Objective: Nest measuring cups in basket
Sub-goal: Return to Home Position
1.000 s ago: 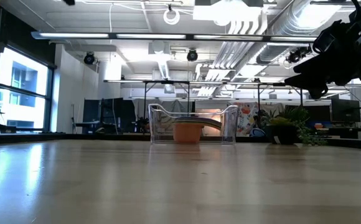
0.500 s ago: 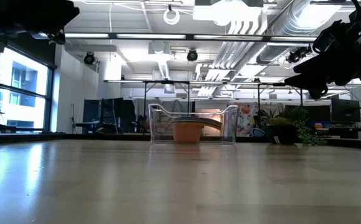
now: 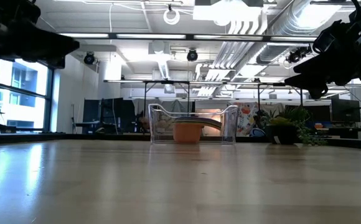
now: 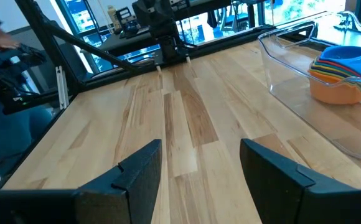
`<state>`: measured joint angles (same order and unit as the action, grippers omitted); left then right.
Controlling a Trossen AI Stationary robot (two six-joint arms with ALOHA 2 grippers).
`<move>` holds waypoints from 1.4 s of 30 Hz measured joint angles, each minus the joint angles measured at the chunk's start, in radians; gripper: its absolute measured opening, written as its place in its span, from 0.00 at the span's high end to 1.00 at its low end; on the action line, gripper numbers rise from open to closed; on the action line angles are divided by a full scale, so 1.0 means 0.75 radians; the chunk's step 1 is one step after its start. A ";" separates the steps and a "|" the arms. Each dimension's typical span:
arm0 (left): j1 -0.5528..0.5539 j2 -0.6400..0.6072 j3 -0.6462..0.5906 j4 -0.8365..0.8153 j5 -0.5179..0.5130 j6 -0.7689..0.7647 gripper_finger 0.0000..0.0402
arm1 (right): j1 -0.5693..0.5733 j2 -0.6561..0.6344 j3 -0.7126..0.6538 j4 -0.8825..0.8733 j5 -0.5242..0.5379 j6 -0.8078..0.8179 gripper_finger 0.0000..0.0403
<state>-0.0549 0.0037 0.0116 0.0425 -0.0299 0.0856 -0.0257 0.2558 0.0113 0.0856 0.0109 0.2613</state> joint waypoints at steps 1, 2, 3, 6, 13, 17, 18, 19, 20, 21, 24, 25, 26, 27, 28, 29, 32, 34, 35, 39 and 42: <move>0.000 0.000 0.000 -0.020 0.000 0.012 0.81 | 0.000 0.000 0.000 0.000 0.000 0.000 0.48; 0.000 0.000 0.000 -0.039 0.000 0.031 0.81 | 0.000 0.000 0.000 0.000 0.000 0.000 0.48; 0.000 0.001 0.000 -0.042 0.000 0.044 0.81 | 0.001 0.000 0.000 0.000 0.000 0.000 0.48; 0.000 0.020 0.001 -0.040 0.000 0.023 0.81 | 0.000 0.000 0.000 -0.001 0.000 0.000 0.48; 0.000 0.021 0.000 -0.040 -0.006 -0.040 0.81 | 0.000 0.000 0.000 -0.001 0.000 0.000 0.48; 0.000 0.021 0.000 -0.041 -0.006 -0.040 0.81 | 0.000 0.000 0.000 -0.002 0.000 0.000 0.48; 0.000 0.021 0.000 -0.041 -0.006 -0.040 0.81 | 0.000 0.000 0.000 -0.002 0.000 0.000 0.48; 0.000 0.021 0.001 -0.041 -0.007 -0.040 0.81 | 0.000 0.000 0.000 -0.002 0.000 0.000 0.48; 0.000 0.021 0.001 -0.041 -0.007 -0.040 0.81 | 0.000 0.000 0.000 -0.002 0.000 0.000 0.48; 0.000 0.021 0.001 -0.041 -0.007 -0.040 0.81 | 0.001 0.000 0.000 -0.002 0.000 0.000 0.48; 0.000 0.021 0.001 -0.041 -0.008 -0.040 0.81 | 0.000 0.000 0.000 -0.002 0.000 0.000 0.48; 0.000 0.021 0.001 -0.041 -0.009 -0.040 0.81 | 0.000 0.000 0.000 -0.002 0.000 0.000 0.48; 0.000 0.021 0.001 -0.041 -0.009 -0.040 0.81 | 0.000 0.000 0.000 -0.002 0.000 0.000 0.48; 0.000 0.021 0.001 -0.041 -0.009 -0.040 0.81 | 0.000 0.000 0.000 -0.002 0.000 0.000 0.48; 0.000 0.021 0.001 -0.041 -0.009 -0.040 0.81 | 0.000 0.000 0.000 -0.002 0.000 0.000 0.48; 0.000 0.021 0.001 -0.041 -0.009 -0.040 0.81 | 0.000 0.000 0.000 -0.002 0.000 0.000 0.48; 0.000 0.021 0.001 -0.041 -0.009 -0.040 0.81 | 0.000 0.000 0.000 -0.002 0.000 0.000 0.48; 0.000 0.021 0.001 -0.041 -0.009 -0.040 0.81 | 0.001 0.000 0.000 -0.002 0.000 0.000 0.48; 0.000 0.021 0.001 -0.041 -0.009 -0.040 0.81 | 0.000 0.000 0.000 -0.002 0.000 0.000 0.48; 0.000 0.021 0.001 -0.041 -0.009 -0.040 0.81 | 0.000 0.000 0.000 -0.002 0.000 0.000 0.48; 0.000 0.021 0.001 -0.041 -0.009 -0.040 0.81 | 0.000 0.000 0.000 -0.002 0.000 0.000 0.48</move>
<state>-0.0547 0.0193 0.0120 0.0120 -0.0368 0.0555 -0.0254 0.2558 0.0113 0.0841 0.0109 0.2615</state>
